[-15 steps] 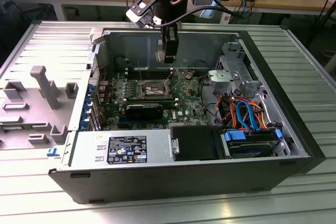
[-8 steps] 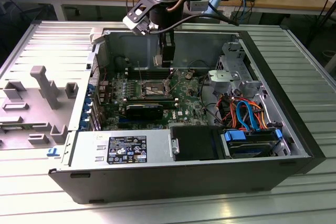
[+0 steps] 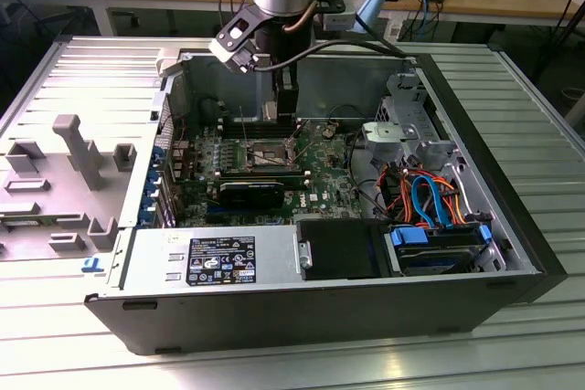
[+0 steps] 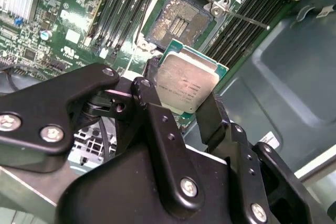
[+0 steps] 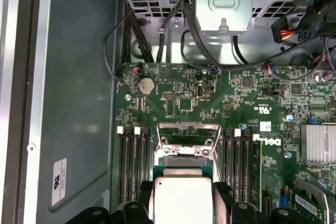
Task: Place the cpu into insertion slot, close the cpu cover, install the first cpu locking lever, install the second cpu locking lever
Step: 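Place the cpu into insertion slot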
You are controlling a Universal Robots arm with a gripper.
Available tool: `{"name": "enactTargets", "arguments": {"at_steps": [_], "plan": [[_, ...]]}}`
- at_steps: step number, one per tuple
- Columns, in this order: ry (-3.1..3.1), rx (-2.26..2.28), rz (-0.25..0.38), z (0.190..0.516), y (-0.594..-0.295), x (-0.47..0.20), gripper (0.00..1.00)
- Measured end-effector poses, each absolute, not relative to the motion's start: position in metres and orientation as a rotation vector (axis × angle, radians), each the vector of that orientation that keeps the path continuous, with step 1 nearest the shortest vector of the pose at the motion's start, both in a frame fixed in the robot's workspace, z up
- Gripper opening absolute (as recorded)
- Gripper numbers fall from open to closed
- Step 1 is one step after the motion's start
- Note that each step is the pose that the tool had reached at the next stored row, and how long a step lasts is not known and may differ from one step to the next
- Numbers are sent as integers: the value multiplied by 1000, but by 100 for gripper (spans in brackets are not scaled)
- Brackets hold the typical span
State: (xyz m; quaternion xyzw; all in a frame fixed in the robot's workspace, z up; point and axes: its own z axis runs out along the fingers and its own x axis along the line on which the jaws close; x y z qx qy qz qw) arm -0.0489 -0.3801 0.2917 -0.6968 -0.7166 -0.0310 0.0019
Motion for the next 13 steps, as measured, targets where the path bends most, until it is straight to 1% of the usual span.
{"name": "enactTargets", "arguments": {"at_steps": [13], "plan": [[-2249, -2187, -99, 288, -380, -53, 54]]}}
